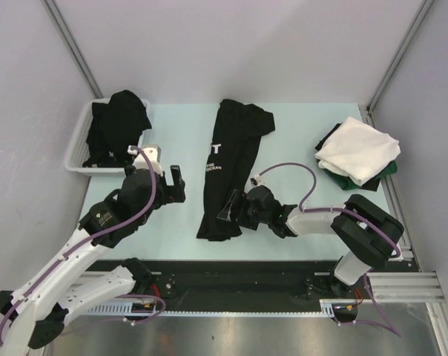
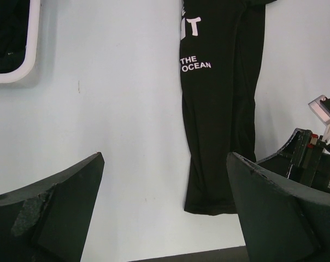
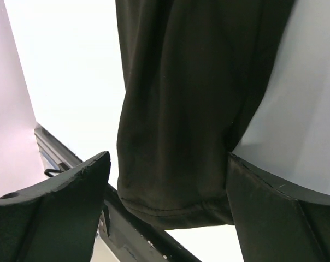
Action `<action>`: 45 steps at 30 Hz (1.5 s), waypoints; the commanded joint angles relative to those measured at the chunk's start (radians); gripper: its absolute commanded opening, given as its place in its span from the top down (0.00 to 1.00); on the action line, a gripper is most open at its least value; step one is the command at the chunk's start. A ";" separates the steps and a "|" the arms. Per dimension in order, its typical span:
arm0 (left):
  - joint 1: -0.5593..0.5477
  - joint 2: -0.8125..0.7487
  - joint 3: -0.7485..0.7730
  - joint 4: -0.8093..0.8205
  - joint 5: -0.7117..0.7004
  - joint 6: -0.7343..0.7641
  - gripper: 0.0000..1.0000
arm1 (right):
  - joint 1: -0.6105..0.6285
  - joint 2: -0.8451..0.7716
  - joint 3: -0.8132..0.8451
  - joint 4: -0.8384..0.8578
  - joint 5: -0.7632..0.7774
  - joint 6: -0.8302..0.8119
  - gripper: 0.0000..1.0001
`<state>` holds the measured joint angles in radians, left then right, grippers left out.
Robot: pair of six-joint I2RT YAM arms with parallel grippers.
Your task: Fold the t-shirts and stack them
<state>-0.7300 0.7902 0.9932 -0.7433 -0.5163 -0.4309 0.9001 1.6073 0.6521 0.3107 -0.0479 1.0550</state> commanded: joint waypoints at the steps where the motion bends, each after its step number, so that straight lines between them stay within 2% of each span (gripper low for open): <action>1: 0.006 -0.023 -0.010 -0.013 -0.004 -0.025 0.01 | 0.014 0.036 -0.017 -0.055 -0.015 0.007 0.18; 3: 0.006 -0.025 -0.013 -0.013 -0.005 -0.029 0.01 | 0.016 0.036 -0.017 -0.056 -0.021 0.007 0.25; 4: 0.006 -0.025 -0.014 -0.014 -0.004 -0.031 0.00 | 0.016 0.034 -0.017 -0.058 -0.024 0.005 0.33; 6: 0.006 -0.025 -0.014 -0.013 -0.002 -0.032 0.01 | 0.016 0.031 -0.017 -0.061 -0.027 0.003 0.41; 7: 0.006 -0.023 -0.018 -0.013 -0.002 -0.034 0.00 | 0.016 0.031 -0.017 -0.064 -0.027 0.000 0.50; 10: 0.006 -0.022 -0.025 -0.010 0.002 -0.037 0.00 | 0.016 0.037 -0.017 -0.058 -0.032 -0.001 0.63; 16: 0.006 -0.011 -0.065 0.005 0.045 -0.069 0.00 | 0.013 0.046 -0.017 -0.039 -0.067 -0.013 0.72; 20: 0.006 0.003 -0.110 0.033 0.131 -0.117 0.00 | -0.004 0.037 -0.017 -0.051 -0.090 -0.029 0.78; 24: 0.006 0.014 -0.171 0.067 0.177 -0.160 0.01 | -0.023 -0.001 -0.017 -0.093 -0.107 -0.058 0.89; 33: 0.006 0.050 -0.297 0.220 0.298 -0.233 0.01 | -0.036 -0.102 -0.017 -0.254 -0.087 -0.119 0.97; 45: 0.006 0.170 -0.453 0.441 0.551 -0.313 0.04 | -0.059 -0.129 -0.017 -0.306 -0.095 -0.150 0.99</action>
<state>-0.7296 0.9272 0.5724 -0.4324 -0.0895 -0.6994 0.8505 1.5097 0.6411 0.0326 -0.1398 0.9333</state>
